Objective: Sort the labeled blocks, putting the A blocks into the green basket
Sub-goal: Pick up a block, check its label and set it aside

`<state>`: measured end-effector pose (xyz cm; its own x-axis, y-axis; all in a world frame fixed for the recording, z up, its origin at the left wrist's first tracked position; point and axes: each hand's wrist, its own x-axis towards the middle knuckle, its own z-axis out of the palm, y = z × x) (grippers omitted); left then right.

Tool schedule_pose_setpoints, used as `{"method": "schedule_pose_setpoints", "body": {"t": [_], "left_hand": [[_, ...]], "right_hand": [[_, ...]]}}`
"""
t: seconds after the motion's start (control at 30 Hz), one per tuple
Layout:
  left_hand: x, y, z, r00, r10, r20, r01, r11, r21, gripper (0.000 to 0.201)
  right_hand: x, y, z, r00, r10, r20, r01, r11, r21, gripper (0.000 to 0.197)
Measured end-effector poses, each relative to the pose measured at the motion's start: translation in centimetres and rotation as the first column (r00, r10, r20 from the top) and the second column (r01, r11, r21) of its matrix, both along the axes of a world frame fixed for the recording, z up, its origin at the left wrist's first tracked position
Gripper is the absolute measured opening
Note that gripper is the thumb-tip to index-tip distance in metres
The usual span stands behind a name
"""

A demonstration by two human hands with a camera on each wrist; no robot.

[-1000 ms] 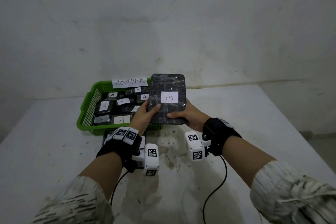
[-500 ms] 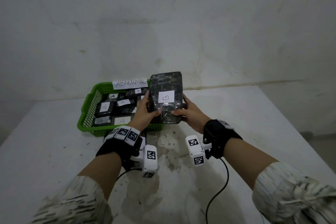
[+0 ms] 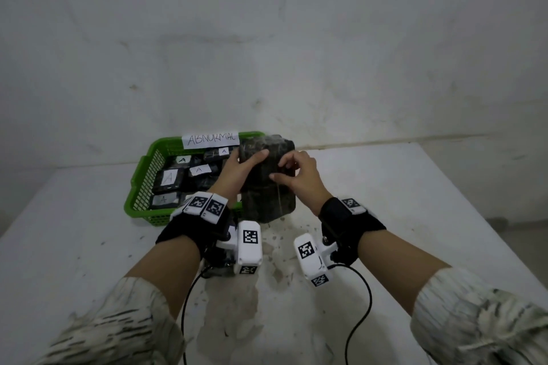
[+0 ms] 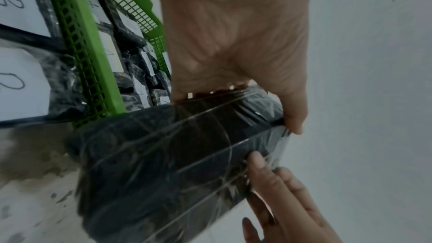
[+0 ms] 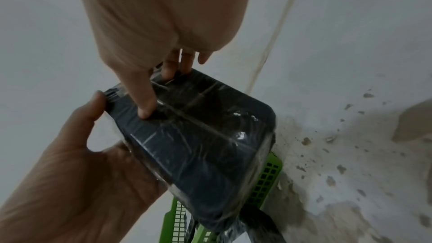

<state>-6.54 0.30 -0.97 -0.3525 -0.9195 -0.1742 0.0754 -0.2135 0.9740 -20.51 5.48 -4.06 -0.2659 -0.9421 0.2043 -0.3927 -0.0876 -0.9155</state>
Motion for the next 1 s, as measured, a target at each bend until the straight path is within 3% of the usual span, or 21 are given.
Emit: {"method": "schedule_pose_setpoints", "body": {"t": [0.13, 0.17, 0.23, 0.3, 0.37, 0.43, 0.53, 0.63, 0.73, 0.87, 1.0], "left_hand": [[0.0, 0.3, -0.5, 0.999, -0.034, 0.017, 0.033, 0.998, 0.045, 0.017], [0.0, 0.5, -0.5, 0.999, -0.052, 0.001, 0.052, 0.997, 0.05, 0.012], [0.0, 0.5, -0.9, 0.996, -0.076, -0.043, 0.079, 0.995, 0.063, 0.023], [-0.2, 0.6, -1.2, 0.995, -0.08, -0.06, 0.085, 0.993, 0.078, 0.04], [-0.3, 0.5, -1.5, 0.996, -0.06, -0.062, 0.064, 0.996, 0.067, 0.048], [-0.3, 0.4, -1.8, 0.998, -0.023, -0.057, 0.027, 0.998, 0.058, 0.046], [-0.3, 0.2, -1.8, 0.998, -0.008, -0.057, 0.011, 0.999, 0.048, 0.041], [-0.5, 0.2, -1.5, 0.998, -0.045, -0.04, 0.046, 0.999, 0.025, 0.033], [-0.8, 0.2, -1.7, 1.0, -0.015, 0.013, 0.016, 0.999, -0.031, 0.046], [-0.5, -0.3, -2.2, 1.0, 0.025, 0.013, -0.025, 0.999, -0.035, 0.064], [-0.3, -0.2, -2.8, 0.999, -0.051, -0.001, 0.051, 0.999, -0.005, 0.08]], "right_hand": [[0.0, 0.2, 0.2, 0.972, -0.209, 0.108, 0.198, 0.974, 0.109, 0.063], [-0.1, 0.1, 0.3, 0.961, -0.195, 0.194, 0.168, 0.974, 0.15, 0.076], [-0.3, 0.1, 0.5, 0.889, -0.109, 0.445, 0.025, 0.982, 0.189, 0.09], [-0.4, 0.0, 0.7, 0.845, -0.066, 0.531, -0.032, 0.985, 0.172, 0.08], [0.0, -0.2, 0.7, 0.86, -0.094, 0.501, 0.016, 0.987, 0.158, 0.079], [0.2, -0.4, 0.4, 0.863, -0.112, 0.492, 0.033, 0.986, 0.166, 0.085], [0.0, -0.2, 0.7, 0.815, -0.075, 0.574, -0.03, 0.985, 0.172, 0.072], [-0.3, 0.0, 0.8, 0.762, -0.101, 0.64, 0.012, 0.99, 0.142, 0.066], [0.0, -0.1, 0.8, 0.753, -0.131, 0.645, 0.053, 0.989, 0.14, 0.064], [-0.3, -0.1, 0.4, 0.745, -0.096, 0.66, 0.002, 0.99, 0.142, 0.064], [-0.4, -0.1, 0.0, 0.773, -0.132, 0.62, 0.052, 0.988, 0.146, 0.062]]}}
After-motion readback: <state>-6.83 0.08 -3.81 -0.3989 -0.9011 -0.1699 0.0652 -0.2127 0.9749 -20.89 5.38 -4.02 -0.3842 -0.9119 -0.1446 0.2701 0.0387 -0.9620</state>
